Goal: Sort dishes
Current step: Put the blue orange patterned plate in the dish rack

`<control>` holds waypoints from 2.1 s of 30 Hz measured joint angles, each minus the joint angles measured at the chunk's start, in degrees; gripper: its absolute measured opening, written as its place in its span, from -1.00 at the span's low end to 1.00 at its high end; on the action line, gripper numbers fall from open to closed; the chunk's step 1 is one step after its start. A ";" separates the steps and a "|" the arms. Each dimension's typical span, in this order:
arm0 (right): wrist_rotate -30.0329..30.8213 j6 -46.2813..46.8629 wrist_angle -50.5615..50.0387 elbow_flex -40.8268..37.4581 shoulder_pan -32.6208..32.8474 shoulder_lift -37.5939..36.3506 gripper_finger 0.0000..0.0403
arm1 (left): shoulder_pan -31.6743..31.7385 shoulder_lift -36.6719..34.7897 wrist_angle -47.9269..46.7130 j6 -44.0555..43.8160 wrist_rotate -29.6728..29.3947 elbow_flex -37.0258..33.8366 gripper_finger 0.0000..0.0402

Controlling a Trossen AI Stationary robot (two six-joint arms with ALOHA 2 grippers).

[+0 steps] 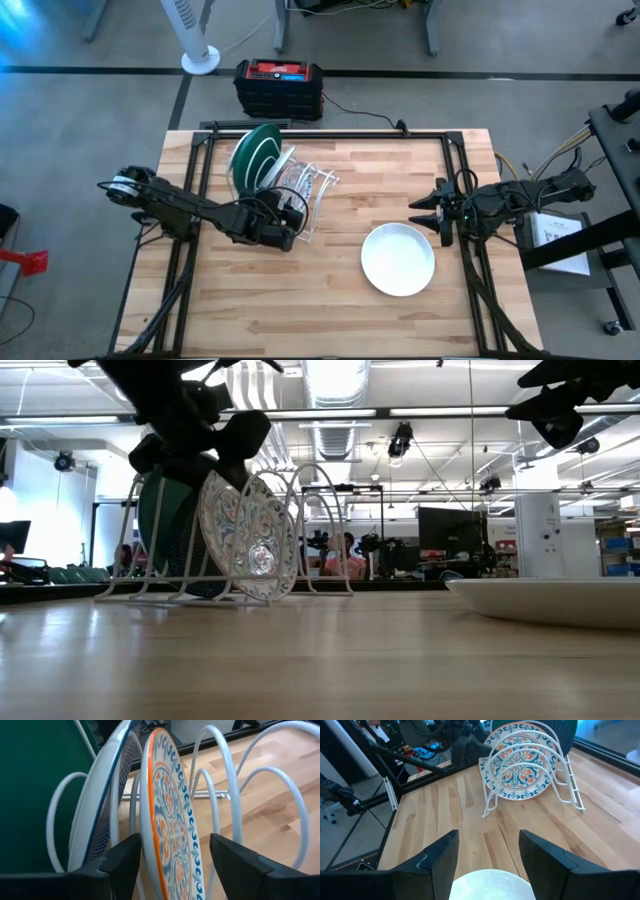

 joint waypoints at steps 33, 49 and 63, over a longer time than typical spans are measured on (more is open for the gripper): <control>-0.02 0.15 0.00 0.00 0.00 0.02 -0.01 | 0.09 -0.94 -3.73 0.12 2.59 1.19 0.33; 0.00 0.11 0.00 0.00 -0.02 0.02 -0.01 | 0.17 -0.92 -7.75 1.51 4.24 6.66 0.34; 0.02 0.09 0.00 0.00 -0.02 0.00 -0.01 | 0.20 -0.92 -7.98 1.64 4.24 6.67 0.39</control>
